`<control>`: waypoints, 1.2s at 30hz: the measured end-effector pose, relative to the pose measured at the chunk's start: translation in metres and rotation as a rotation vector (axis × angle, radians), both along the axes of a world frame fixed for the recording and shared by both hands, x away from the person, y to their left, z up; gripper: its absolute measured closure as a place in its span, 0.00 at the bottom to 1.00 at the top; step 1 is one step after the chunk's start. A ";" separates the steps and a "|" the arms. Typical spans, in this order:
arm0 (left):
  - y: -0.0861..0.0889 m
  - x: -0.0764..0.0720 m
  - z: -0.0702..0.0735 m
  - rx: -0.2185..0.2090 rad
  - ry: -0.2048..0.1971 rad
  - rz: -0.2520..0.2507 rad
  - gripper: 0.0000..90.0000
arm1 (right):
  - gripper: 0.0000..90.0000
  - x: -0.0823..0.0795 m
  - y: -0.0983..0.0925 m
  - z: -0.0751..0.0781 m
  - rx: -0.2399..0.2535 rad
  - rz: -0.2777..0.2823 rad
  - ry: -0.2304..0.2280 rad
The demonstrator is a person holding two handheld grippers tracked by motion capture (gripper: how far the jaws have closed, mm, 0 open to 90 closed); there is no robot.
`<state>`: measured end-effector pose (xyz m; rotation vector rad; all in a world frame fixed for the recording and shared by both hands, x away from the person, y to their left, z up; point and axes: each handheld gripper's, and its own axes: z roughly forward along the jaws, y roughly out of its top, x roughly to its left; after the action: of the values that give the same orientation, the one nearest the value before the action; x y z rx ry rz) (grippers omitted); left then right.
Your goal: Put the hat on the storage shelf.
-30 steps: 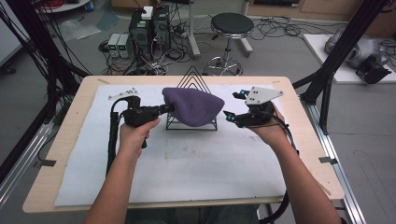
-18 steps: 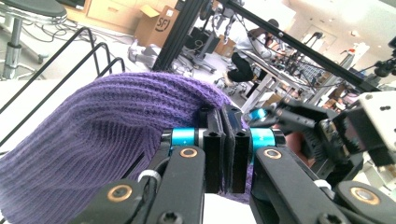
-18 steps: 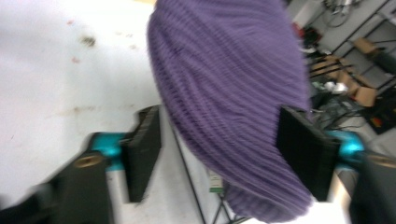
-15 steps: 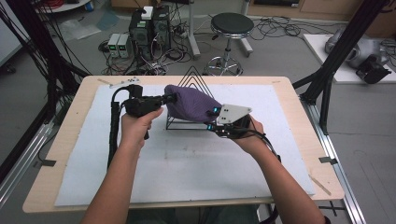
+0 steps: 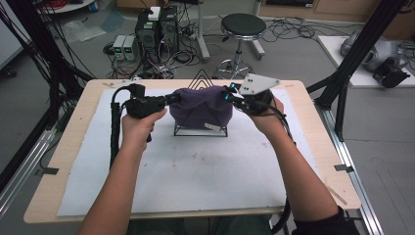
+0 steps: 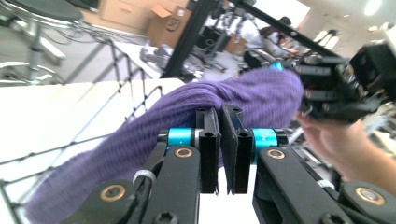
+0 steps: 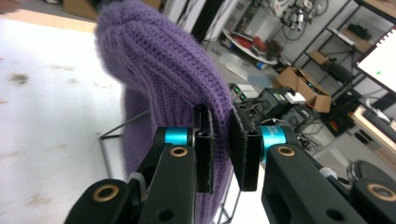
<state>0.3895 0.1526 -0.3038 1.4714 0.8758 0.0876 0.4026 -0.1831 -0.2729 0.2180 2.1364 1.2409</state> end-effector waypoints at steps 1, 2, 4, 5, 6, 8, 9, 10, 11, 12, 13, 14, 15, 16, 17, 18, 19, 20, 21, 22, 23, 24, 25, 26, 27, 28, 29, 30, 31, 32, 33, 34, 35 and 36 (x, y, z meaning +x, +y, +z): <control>0.001 0.001 0.001 0.002 0.000 0.012 0.90 | 0.90 0.005 0.002 0.002 -0.001 -0.007 0.012; 0.003 0.002 0.002 0.000 0.004 0.019 0.87 | 0.90 0.011 0.005 0.003 -0.005 -0.018 0.019; 0.008 0.003 0.001 0.005 0.005 0.036 0.80 | 0.89 0.025 0.009 0.000 -0.015 -0.048 0.055; 0.010 0.003 0.000 0.018 0.004 0.051 0.80 | 0.88 0.025 0.009 0.000 -0.015 -0.048 0.055; 0.012 0.004 -0.001 0.027 0.005 0.056 0.78 | 0.85 0.029 0.010 -0.004 -0.024 -0.064 0.083; 0.016 0.003 -0.004 0.029 0.008 0.067 0.76 | 0.83 0.035 0.013 -0.014 -0.056 -0.088 0.117; 0.018 0.003 -0.006 0.033 0.009 0.071 0.76 | 0.81 0.037 0.014 -0.018 -0.069 -0.094 0.128; 0.019 0.003 -0.007 0.041 0.011 0.076 0.76 | 0.79 0.038 0.015 -0.020 -0.065 -0.098 0.130; 0.020 0.003 -0.009 0.042 0.013 0.076 0.75 | 0.79 0.038 0.015 -0.022 -0.055 -0.097 0.137; 0.021 0.003 -0.011 0.044 0.015 0.074 0.75 | 0.79 0.037 0.015 -0.022 -0.051 -0.092 0.139; 0.022 0.002 -0.012 0.046 0.017 0.074 0.75 | 0.79 0.036 0.015 -0.022 -0.053 -0.098 0.135; 0.023 0.002 -0.013 0.045 0.018 0.077 0.75 | 0.79 0.036 0.013 -0.023 -0.057 -0.102 0.139; 0.024 0.002 -0.014 0.047 0.020 0.076 0.74 | 0.78 0.036 0.011 -0.023 -0.062 -0.108 0.140; 0.024 0.002 -0.014 0.047 0.021 0.073 0.74 | 0.75 0.037 0.008 -0.022 -0.058 -0.112 0.139; 0.024 0.001 -0.014 0.048 0.020 0.075 0.74 | 0.70 0.037 0.004 -0.021 -0.044 -0.117 0.138; 0.024 0.001 -0.013 0.044 0.017 0.077 0.74 | 0.66 0.036 0.000 -0.020 -0.031 -0.131 0.137; 0.024 0.000 -0.013 0.043 0.017 0.074 0.74 | 0.64 0.035 -0.004 -0.018 -0.017 -0.140 0.137; 0.024 0.000 -0.012 0.044 0.015 0.075 0.73 | 0.61 0.033 -0.008 -0.016 -0.001 -0.142 0.136; 0.024 -0.001 -0.012 0.046 0.011 0.075 0.72 | 0.56 0.031 -0.011 -0.014 0.013 -0.148 0.128; 0.025 -0.002 -0.011 0.050 0.009 0.074 0.70 | 0.53 0.029 -0.014 -0.012 0.027 -0.159 0.126; 0.025 -0.004 -0.010 0.057 0.001 0.071 0.68 | 0.51 0.026 -0.018 -0.010 0.043 -0.156 0.129; 0.026 -0.006 -0.010 0.071 -0.012 0.070 0.64 | 0.46 0.017 -0.024 -0.007 0.055 -0.158 0.112; 0.026 -0.008 -0.010 0.091 -0.021 0.076 0.64 | 0.46 0.017 -0.024 -0.007 0.055 -0.158 0.112; 0.026 -0.010 -0.009 0.110 -0.028 0.078 0.61 | 0.43 0.013 -0.027 -0.006 0.059 -0.157 0.109; 0.027 -0.013 -0.009 0.121 -0.034 0.077 0.58 | 0.41 0.009 -0.031 -0.005 0.061 -0.160 0.111; 0.027 -0.015 -0.009 0.129 -0.037 0.077 0.56 | 0.39 0.005 -0.034 -0.003 0.064 -0.171 0.107; 0.027 -0.017 -0.008 0.138 -0.041 0.084 0.54 | 0.38 0.001 -0.037 -0.002 0.070 -0.173 0.108; 0.026 -0.020 -0.007 0.148 -0.050 0.091 0.51 | 0.37 -0.004 -0.040 -0.001 0.074 -0.175 0.109; 0.026 -0.024 -0.005 0.161 -0.064 0.093 0.49 | 0.35 -0.009 -0.043 0.000 0.080 -0.184 0.104; 0.025 -0.026 -0.004 0.173 -0.074 0.095 0.47 | 0.35 -0.015 -0.047 0.001 0.089 -0.191 0.094; 0.025 -0.029 -0.003 0.190 -0.088 0.096 0.45 | 0.34 -0.018 -0.049 0.001 0.098 -0.189 0.097; 0.025 -0.033 -0.002 0.212 -0.104 0.090 0.43 | 0.32 -0.023 -0.053 0.001 0.104 -0.194 0.100; 0.025 -0.036 -0.002 0.225 -0.109 0.086 0.41 | 0.31 -0.029 -0.057 -0.002 0.110 -0.204 0.102; 0.025 -0.038 -0.003 0.239 -0.118 0.083 0.38 | 0.30 -0.036 -0.062 -0.007 0.103 -0.215 0.106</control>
<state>0.3515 0.1781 -0.3072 1.6333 0.8521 0.3476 0.3662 -0.2456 -0.2796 0.5543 2.0751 1.2370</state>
